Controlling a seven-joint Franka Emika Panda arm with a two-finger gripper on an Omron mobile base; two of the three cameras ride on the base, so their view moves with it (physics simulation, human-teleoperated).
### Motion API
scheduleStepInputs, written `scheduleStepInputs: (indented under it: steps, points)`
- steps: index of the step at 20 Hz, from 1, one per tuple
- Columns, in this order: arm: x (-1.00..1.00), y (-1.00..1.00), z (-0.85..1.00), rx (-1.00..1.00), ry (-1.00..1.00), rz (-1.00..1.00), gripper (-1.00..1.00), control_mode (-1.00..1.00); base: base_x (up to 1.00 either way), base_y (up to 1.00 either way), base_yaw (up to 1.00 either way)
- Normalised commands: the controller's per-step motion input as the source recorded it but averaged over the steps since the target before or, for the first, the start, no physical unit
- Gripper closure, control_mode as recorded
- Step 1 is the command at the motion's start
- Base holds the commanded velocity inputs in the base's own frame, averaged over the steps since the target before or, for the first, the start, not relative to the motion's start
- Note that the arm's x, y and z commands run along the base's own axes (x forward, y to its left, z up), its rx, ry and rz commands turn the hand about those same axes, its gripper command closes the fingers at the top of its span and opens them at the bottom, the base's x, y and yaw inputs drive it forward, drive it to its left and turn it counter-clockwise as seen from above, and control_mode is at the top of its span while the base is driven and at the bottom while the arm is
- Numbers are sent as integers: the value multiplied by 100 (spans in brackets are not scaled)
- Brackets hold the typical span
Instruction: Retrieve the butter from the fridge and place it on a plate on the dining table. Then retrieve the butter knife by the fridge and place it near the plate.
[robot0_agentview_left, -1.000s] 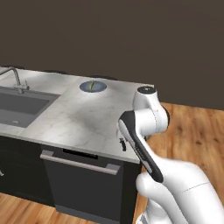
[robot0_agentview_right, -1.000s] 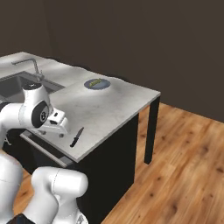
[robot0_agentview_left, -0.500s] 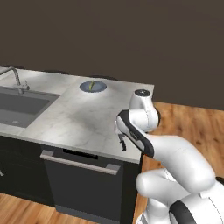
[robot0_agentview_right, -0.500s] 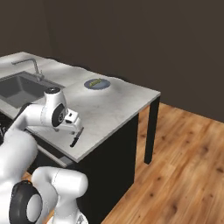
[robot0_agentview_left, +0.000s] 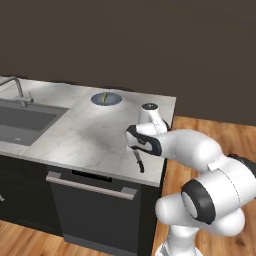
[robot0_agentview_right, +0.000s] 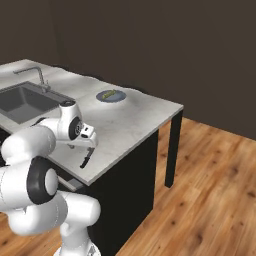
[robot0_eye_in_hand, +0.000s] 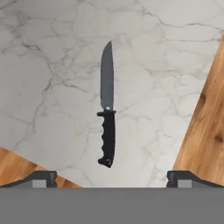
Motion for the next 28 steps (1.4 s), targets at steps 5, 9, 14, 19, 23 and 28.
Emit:
scheduleStepInputs:
  steps: [5, 9, 14, 19, 23, 28]
  points:
    - [0, 0, -35, 0, 2, 0, -100, -100, 0, 0, 0]
    - [0, 0, -39, 0, 0, 0, -100, -100, 0, 0, 0]
    - [0, 0, -50, 0, 0, 0, -100, -100, 0, 0, 0]
    - [0, 0, -45, 0, 0, 0, -100, -100, 0, 0, 0]
    - [0, 0, -36, 0, 0, 0, -100, -100, 0, 0, 0]
    - [0, 0, -35, 0, 0, 0, -100, -100, 0, 0, 0]
